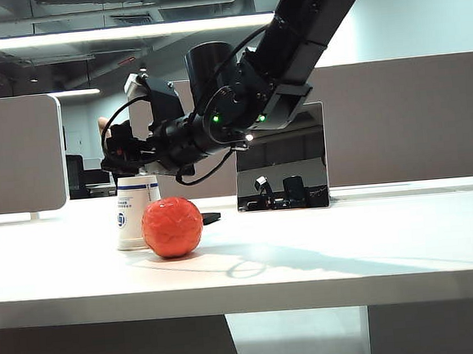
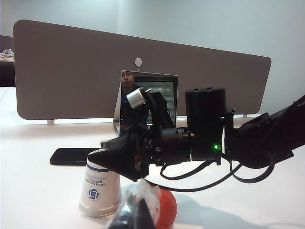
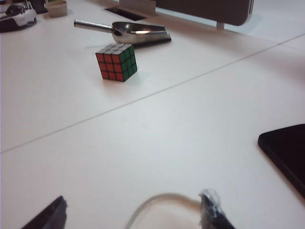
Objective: Carefully pick up the cup on the right and stack it on top of the cup on the left.
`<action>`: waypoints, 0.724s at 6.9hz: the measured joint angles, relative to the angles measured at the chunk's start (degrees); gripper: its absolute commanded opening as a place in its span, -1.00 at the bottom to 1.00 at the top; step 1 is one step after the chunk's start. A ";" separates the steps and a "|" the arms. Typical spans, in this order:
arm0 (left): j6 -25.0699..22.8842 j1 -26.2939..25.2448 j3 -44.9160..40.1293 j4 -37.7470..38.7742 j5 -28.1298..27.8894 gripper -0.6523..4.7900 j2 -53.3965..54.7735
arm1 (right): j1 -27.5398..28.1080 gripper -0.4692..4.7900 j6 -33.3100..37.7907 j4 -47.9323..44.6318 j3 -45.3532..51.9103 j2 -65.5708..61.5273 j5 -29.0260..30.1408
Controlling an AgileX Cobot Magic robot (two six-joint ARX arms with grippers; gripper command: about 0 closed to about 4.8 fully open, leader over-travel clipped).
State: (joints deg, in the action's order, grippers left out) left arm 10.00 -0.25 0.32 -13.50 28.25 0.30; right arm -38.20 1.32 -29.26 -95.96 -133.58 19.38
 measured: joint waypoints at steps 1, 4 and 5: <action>0.02 0.00 0.00 0.02 0.00 -0.78 0.00 | 0.09 0.50 -0.02 -0.68 -0.55 0.00 0.04; 0.02 0.00 0.00 0.00 0.00 -0.78 0.00 | 1.86 0.49 -0.04 -1.01 -9.79 0.61 -0.13; 0.02 0.00 0.00 0.02 0.00 -0.78 0.00 | 2.82 0.44 -0.02 0.52 -10.67 1.44 -0.17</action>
State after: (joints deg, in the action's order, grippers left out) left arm 10.02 -0.25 0.32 -13.47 28.25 0.30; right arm -35.38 1.30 -28.73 -106.63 -132.14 19.20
